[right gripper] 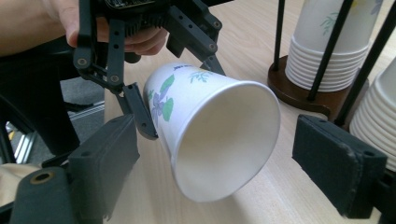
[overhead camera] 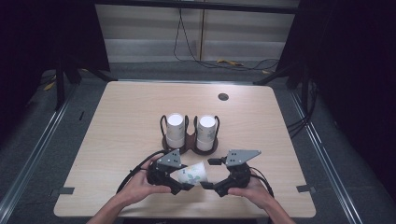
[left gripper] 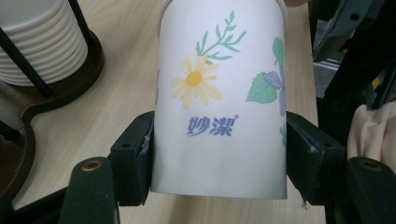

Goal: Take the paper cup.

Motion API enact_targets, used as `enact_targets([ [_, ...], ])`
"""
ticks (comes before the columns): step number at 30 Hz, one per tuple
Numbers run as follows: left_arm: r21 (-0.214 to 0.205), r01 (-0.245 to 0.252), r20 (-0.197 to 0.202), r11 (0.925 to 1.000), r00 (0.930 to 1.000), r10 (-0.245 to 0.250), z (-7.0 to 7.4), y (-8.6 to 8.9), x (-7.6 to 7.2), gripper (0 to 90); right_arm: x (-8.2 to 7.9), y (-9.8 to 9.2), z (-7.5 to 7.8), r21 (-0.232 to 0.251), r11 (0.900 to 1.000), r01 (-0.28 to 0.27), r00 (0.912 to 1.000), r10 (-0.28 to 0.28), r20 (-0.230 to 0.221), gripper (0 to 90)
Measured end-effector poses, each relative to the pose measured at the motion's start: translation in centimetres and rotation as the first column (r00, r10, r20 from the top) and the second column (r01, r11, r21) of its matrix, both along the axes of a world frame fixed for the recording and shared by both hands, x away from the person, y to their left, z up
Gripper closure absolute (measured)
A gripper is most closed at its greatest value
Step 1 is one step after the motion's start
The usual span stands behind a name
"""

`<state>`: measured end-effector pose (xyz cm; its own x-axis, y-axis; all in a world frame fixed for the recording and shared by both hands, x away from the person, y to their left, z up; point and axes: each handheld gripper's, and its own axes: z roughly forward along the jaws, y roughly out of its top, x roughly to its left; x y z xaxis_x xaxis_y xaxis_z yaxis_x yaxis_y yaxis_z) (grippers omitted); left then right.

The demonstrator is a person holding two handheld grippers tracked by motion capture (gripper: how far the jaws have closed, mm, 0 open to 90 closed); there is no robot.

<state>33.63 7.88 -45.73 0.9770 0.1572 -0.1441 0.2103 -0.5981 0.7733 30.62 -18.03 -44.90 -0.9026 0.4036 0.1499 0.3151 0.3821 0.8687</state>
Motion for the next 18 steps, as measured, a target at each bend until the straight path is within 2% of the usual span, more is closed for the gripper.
enact_targets([
  [9, -0.072, -0.022, -0.026, 0.9971, 0.9995, 0.020, -0.15, -0.20, -0.17, 33.4, 0.08, -0.09, -0.07, 0.037, 0.9991, 0.019, 0.9998, -0.019, -0.007, 14.2],
  [18, -0.091, -0.019, -0.035, 0.9957, 0.9993, 0.016, -0.26, -0.43, -0.41, 33.4, -0.06, 0.16, -0.21, 0.045, 0.9989, 0.016, 0.9998, -0.015, -0.015, 14.2],
])
